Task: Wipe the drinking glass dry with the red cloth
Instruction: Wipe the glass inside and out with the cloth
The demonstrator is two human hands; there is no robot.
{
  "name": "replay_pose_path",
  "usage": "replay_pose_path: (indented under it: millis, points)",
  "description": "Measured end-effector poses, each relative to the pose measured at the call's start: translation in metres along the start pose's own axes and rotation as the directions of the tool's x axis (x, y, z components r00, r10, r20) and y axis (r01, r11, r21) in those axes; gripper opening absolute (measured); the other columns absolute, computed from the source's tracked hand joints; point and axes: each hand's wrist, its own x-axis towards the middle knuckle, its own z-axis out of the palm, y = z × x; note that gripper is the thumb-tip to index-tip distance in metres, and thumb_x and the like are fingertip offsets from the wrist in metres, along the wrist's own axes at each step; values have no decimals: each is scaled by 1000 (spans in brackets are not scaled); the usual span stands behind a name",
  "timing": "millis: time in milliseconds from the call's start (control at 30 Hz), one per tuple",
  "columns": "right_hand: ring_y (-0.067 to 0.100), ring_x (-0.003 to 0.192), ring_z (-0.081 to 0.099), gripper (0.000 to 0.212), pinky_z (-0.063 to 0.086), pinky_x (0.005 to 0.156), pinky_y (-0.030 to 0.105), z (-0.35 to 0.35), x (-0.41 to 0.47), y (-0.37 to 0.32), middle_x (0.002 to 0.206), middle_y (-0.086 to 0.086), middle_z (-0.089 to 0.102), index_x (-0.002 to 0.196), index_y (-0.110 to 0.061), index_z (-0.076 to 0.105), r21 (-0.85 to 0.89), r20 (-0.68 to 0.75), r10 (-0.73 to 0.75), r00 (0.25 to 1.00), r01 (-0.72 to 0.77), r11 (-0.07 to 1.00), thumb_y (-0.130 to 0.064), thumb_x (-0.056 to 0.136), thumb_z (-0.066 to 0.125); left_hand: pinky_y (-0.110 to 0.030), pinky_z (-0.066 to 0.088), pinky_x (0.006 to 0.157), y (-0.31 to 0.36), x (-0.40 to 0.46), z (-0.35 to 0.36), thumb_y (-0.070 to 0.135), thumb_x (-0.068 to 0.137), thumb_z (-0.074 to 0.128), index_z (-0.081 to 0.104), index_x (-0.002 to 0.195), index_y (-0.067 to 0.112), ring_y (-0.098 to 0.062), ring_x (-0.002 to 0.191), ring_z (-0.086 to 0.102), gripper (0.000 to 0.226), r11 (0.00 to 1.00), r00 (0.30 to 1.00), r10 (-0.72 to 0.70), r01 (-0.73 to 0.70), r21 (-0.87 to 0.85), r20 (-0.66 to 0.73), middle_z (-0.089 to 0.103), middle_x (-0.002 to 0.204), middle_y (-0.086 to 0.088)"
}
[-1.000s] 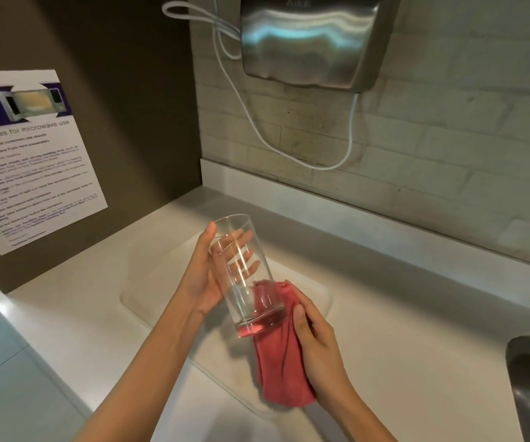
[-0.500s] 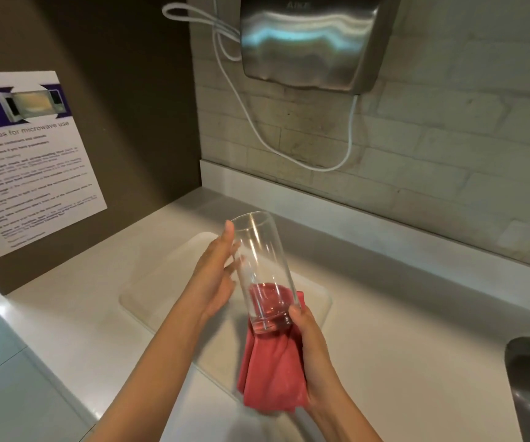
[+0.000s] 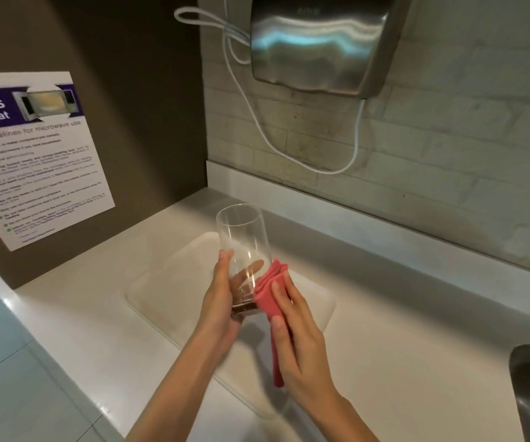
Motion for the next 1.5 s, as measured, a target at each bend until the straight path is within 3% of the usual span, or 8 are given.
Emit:
replay_pose_path:
  millis: [267,400,567,800,1067,1167,1333,1500]
  points:
    - [35,133,33,42,33,110,43,-8,9,4,137,19,46,124,-2,56,-274,207,-353,912,401,874,10,84,61,-30,58,63,-1,4,-14,64,73,48,57,119,43,-24,92,71,51,997,989,-40,31,67,142,76,99,-9]
    - [29,134,34,33,29,113,36,-11,30,-7,140,12,42,126,-4,56,-248,214,-276,937,325,913,-12,95,46,-30,57,56,2,9,-17,59,80,44,50,127,38,-23,86,73,52,1000,982,5,-6,1,191,76,98,-8]
    - [40,128,43,35,37,106,49,-7,92,-24,136,23,49,122,-1,59,-328,109,-148,983,176,928,4,88,60,-44,59,63,-8,10,-14,54,87,42,62,117,31,-32,88,71,43,1000,977,-7,12,-21,212,74,102,-15]
    - [33,132,39,36,33,110,37,-5,47,-11,135,15,53,119,-5,62,-304,390,-284,876,414,858,0,84,66,-27,57,55,0,22,-26,57,79,50,69,106,25,-18,78,73,46,999,990,-30,33,-19,137,77,88,-6]
    - [27,129,44,34,33,109,32,-3,77,-19,137,8,50,122,-7,60,-251,4,-46,999,46,967,-2,88,62,-44,60,68,-11,18,-22,54,82,48,65,117,27,-32,89,71,48,996,968,-57,71,-51,243,72,106,-17]
    - [32,132,38,37,33,110,41,5,88,-23,136,17,52,119,-3,62,-352,151,-135,979,181,918,5,83,65,-35,58,59,-12,22,-20,50,91,42,76,95,24,-24,81,73,43,999,984,-24,29,-28,174,77,91,-10]
    - [31,131,41,42,38,107,43,4,39,-7,131,14,57,116,-3,64,-352,370,-304,878,435,829,10,77,71,-25,56,60,-1,27,-31,57,84,44,61,118,31,-17,86,72,46,994,980,56,-73,79,193,77,92,-3]
    - [29,129,40,35,26,113,26,-3,51,-10,138,9,45,123,-5,59,-325,86,-205,975,222,919,-10,88,59,-32,58,67,-8,21,-23,54,86,42,48,130,33,-25,96,70,49,974,963,147,-181,138,226,72,110,-8]
